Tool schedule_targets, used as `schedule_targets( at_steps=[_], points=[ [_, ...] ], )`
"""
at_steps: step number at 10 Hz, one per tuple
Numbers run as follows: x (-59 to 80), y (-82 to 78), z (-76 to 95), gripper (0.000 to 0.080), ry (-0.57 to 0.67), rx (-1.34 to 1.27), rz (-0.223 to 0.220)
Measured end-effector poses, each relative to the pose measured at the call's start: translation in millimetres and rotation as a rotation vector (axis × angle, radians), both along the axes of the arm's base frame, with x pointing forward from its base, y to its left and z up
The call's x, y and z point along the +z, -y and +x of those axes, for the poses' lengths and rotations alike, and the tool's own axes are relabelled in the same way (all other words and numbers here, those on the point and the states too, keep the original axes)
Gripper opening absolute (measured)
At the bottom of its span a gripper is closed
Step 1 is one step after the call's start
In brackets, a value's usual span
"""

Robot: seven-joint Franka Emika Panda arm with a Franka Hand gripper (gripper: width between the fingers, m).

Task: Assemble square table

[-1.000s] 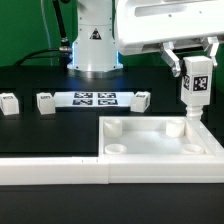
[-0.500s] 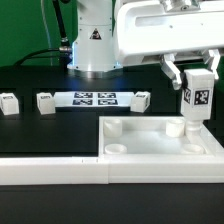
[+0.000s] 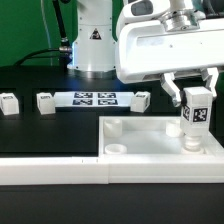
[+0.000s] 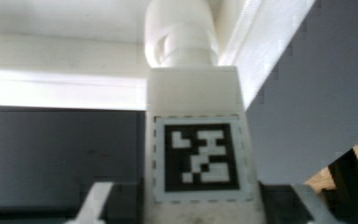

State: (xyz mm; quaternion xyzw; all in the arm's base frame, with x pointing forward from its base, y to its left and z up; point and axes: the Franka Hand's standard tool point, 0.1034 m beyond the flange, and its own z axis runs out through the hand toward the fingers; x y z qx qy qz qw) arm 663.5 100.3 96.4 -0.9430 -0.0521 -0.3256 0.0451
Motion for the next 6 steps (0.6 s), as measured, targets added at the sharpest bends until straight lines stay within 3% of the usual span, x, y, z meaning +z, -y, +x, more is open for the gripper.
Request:
schedule_targets(
  at_steps=[6],
  points=[
    [-13.3, -1.3, 0.1, 0.029, -0.01, -0.004, 0.003]
  ],
)
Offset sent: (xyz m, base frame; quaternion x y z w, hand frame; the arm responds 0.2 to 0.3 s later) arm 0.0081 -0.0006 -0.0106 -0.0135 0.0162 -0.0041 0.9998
